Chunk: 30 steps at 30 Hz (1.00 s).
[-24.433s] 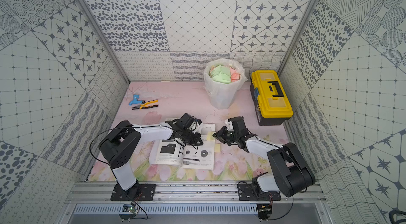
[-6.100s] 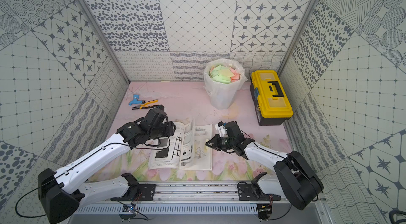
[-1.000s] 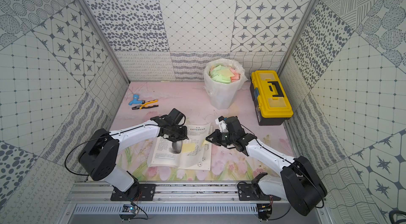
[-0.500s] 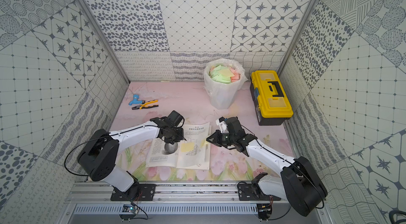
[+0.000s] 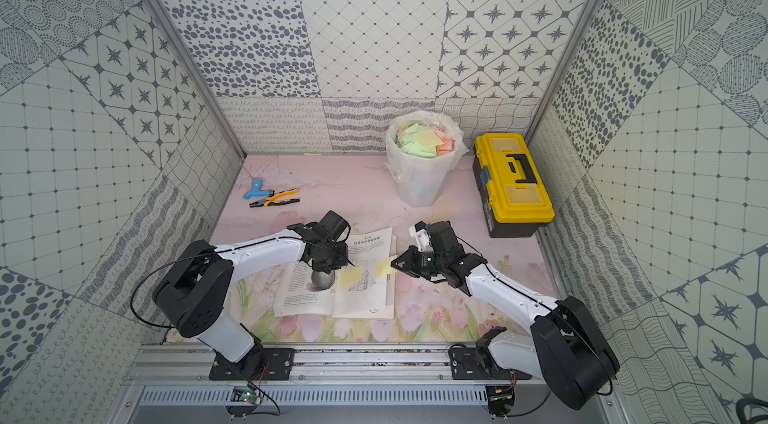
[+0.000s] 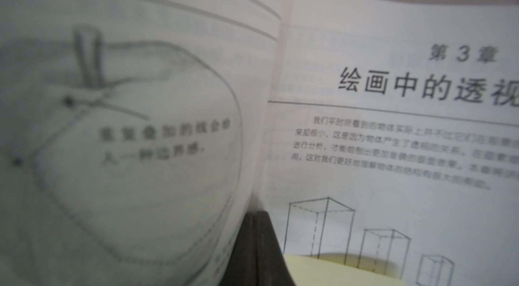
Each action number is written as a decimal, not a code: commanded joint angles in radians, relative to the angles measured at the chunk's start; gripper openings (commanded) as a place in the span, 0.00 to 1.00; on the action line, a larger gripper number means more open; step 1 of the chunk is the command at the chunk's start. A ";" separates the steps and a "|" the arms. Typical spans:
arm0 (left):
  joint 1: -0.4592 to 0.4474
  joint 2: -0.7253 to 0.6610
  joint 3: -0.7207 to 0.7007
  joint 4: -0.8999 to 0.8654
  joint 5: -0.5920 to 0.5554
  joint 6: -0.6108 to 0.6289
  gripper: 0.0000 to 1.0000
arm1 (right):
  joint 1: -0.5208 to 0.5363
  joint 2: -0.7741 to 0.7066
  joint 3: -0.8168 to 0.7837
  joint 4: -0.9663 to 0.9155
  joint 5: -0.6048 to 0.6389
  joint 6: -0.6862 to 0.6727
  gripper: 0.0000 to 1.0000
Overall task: Peel off the used sticky note
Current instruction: Tear off the note from the book.
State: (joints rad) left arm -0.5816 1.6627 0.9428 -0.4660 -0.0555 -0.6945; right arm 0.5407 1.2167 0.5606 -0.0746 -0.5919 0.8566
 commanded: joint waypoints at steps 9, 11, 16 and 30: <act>0.001 -0.054 -0.001 0.067 0.227 0.127 0.16 | -0.009 -0.002 -0.001 0.028 0.015 0.007 0.03; -0.004 -0.062 -0.004 0.105 0.290 0.145 0.16 | -0.008 0.004 -0.002 0.032 0.017 0.008 0.03; -0.017 -0.048 0.003 0.163 0.419 0.194 0.15 | -0.010 0.026 -0.006 0.058 0.014 0.026 0.03; -0.098 0.026 0.023 0.228 0.653 0.289 0.09 | -0.010 0.092 -0.008 0.027 0.070 0.046 0.04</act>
State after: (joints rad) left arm -0.6540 1.6619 0.9466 -0.2760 0.4435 -0.4862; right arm 0.5362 1.2861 0.5606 -0.0532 -0.5613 0.9031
